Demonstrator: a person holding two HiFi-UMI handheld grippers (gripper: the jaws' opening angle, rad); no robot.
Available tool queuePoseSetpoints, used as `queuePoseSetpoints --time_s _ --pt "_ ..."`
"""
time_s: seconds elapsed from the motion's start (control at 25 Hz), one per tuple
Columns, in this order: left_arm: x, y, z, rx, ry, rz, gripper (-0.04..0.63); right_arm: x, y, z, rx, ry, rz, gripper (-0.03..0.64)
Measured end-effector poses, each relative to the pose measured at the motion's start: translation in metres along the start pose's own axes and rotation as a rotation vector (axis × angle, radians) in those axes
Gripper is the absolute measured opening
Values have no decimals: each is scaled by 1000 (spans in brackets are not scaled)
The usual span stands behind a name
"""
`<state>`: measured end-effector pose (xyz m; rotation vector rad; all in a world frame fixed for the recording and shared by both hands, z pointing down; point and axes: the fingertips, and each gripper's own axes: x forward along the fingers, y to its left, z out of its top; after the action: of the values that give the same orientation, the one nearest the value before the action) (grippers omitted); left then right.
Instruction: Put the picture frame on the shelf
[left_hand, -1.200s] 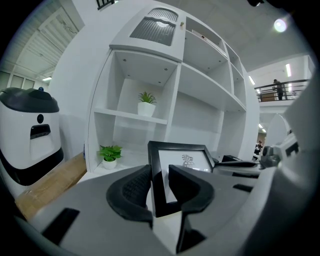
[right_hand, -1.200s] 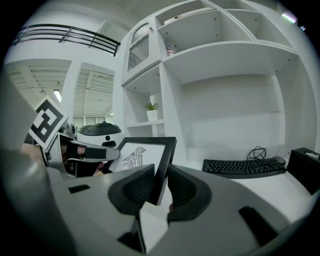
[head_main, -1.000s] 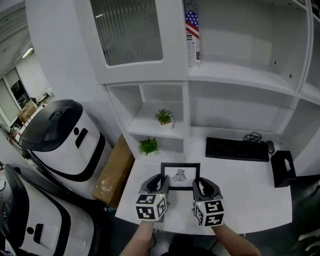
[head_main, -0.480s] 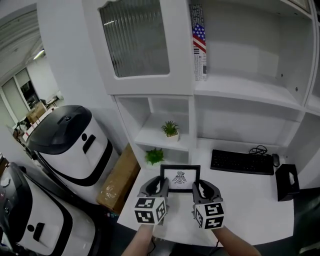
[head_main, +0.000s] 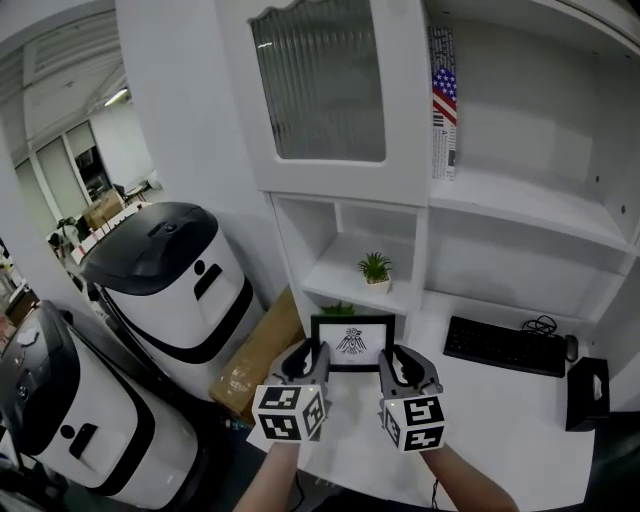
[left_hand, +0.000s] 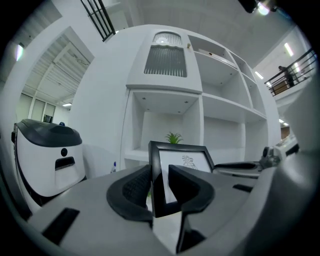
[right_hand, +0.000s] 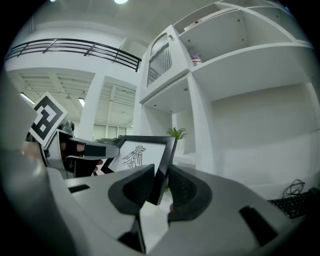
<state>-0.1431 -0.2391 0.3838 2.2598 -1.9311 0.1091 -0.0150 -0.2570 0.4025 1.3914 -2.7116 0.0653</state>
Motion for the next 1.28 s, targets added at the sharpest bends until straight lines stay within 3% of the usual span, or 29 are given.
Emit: queuePoseSetpoints --time_s 0.24,0.64,1.28 --pt "-3 44 25 -1 -55 46 106 39 27 29 -31 -53 24 81" --pt "21 99 49 -13 -88 34 106 103 46 54 -66 -87 -6 78" --pt "68 118 68 3 -126 18 106 159 23 66 -45 -100 -93 75"
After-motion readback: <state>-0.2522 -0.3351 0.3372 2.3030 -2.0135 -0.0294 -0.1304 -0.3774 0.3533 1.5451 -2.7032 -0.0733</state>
